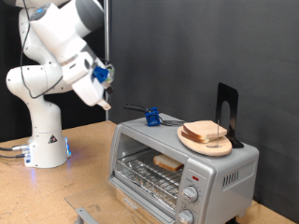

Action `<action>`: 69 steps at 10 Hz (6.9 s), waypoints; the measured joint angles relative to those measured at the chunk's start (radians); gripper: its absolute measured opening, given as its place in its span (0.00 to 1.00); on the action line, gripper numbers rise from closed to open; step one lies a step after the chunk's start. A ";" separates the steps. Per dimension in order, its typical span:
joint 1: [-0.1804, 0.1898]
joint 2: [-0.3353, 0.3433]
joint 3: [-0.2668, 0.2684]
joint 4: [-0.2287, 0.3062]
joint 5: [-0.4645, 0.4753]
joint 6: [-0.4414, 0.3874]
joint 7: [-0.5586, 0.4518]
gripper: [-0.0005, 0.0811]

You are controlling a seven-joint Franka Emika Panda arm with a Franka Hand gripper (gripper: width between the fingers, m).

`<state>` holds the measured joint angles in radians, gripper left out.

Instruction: Make a piece of toast with the oven

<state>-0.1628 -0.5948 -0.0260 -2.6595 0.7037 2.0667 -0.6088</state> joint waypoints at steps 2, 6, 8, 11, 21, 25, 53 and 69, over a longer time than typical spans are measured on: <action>-0.056 -0.014 -0.046 -0.006 -0.089 -0.035 -0.022 1.00; -0.131 -0.015 -0.092 -0.020 -0.192 -0.061 -0.069 1.00; -0.125 -0.003 -0.115 0.018 -0.157 -0.244 -0.057 1.00; -0.158 0.044 -0.207 0.046 -0.027 -0.308 0.015 1.00; -0.218 0.343 -0.289 0.198 -0.015 -0.396 0.273 1.00; -0.222 0.485 -0.327 0.274 0.023 -0.313 0.206 1.00; -0.130 0.863 -0.040 0.212 0.223 0.043 0.080 1.00; -0.070 0.539 0.118 0.158 0.374 -0.135 0.206 1.00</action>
<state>-0.2331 -0.0562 0.0922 -2.5013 1.0775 1.9314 -0.4025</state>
